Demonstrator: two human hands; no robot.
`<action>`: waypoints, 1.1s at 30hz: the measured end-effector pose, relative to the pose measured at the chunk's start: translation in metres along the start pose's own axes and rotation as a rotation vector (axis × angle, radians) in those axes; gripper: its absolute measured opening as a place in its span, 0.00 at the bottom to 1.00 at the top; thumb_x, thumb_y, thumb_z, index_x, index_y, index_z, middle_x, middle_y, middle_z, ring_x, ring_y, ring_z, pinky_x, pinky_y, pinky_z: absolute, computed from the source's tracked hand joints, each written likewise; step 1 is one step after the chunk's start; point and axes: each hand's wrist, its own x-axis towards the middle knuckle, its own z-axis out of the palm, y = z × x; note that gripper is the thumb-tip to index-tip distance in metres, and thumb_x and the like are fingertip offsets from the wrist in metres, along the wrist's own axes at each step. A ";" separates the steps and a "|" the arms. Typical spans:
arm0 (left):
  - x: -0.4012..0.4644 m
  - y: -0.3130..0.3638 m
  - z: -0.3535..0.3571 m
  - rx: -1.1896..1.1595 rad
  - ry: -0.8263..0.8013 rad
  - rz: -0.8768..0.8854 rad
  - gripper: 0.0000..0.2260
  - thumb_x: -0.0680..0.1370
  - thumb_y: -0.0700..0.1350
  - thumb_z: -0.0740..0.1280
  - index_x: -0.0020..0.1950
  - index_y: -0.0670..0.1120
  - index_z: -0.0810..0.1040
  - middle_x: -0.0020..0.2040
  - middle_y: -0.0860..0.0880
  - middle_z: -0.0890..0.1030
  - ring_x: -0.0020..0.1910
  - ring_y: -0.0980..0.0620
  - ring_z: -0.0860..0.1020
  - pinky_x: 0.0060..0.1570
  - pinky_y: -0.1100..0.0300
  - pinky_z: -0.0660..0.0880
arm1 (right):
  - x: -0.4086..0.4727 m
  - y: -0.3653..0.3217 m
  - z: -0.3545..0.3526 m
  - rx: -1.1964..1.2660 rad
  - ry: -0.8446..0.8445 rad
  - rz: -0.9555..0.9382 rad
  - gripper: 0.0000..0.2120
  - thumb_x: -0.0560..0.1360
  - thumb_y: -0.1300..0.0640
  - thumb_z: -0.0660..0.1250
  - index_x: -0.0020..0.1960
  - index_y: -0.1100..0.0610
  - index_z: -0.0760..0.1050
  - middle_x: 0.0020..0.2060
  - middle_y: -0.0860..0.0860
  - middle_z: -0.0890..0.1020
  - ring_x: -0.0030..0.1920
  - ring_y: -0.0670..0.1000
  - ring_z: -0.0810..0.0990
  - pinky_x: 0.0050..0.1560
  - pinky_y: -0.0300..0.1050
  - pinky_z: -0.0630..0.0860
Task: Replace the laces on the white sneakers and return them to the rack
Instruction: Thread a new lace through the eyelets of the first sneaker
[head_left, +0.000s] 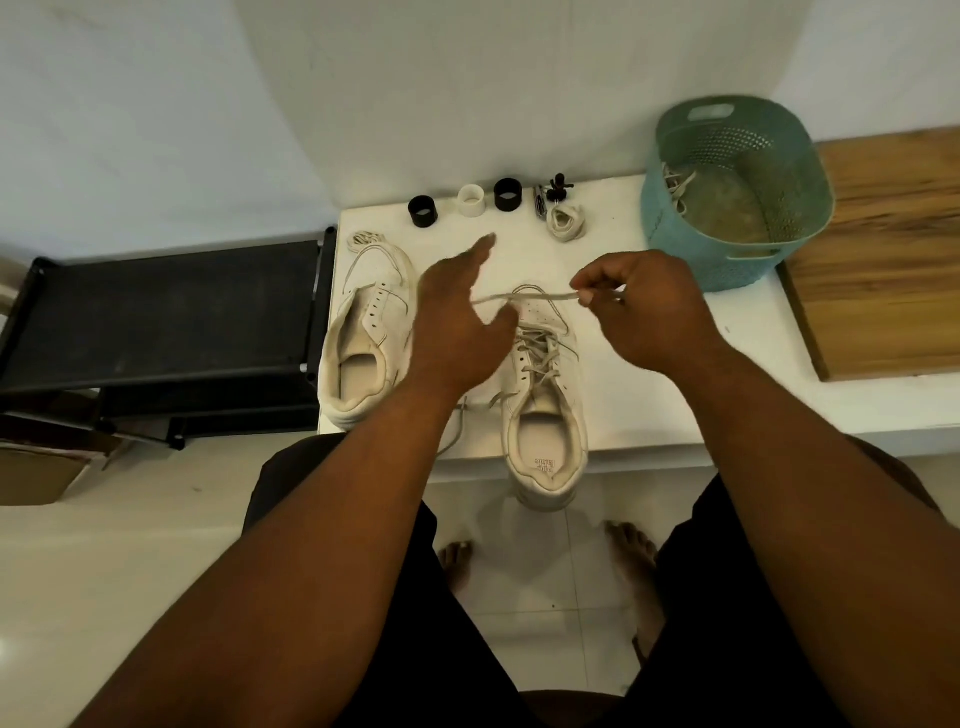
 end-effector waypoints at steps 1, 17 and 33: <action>-0.001 0.010 0.000 -0.056 -0.095 0.066 0.22 0.77 0.48 0.73 0.71 0.52 0.77 0.64 0.51 0.81 0.62 0.61 0.74 0.65 0.72 0.67 | -0.002 -0.005 0.005 0.005 -0.034 -0.037 0.06 0.77 0.56 0.72 0.53 0.49 0.84 0.43 0.44 0.84 0.46 0.43 0.80 0.48 0.36 0.73; 0.004 0.002 -0.001 -0.064 -0.004 -0.195 0.07 0.81 0.49 0.70 0.47 0.48 0.86 0.38 0.56 0.84 0.37 0.60 0.79 0.37 0.74 0.69 | 0.000 -0.009 -0.009 1.071 -0.015 0.230 0.05 0.77 0.65 0.71 0.48 0.57 0.82 0.37 0.50 0.83 0.38 0.47 0.79 0.48 0.46 0.78; 0.000 0.033 0.000 0.339 -0.236 -0.311 0.16 0.72 0.60 0.75 0.37 0.50 0.75 0.37 0.54 0.79 0.38 0.54 0.78 0.35 0.59 0.70 | 0.004 0.000 0.017 0.591 0.016 0.054 0.07 0.81 0.60 0.67 0.54 0.51 0.81 0.39 0.49 0.84 0.42 0.47 0.83 0.47 0.40 0.77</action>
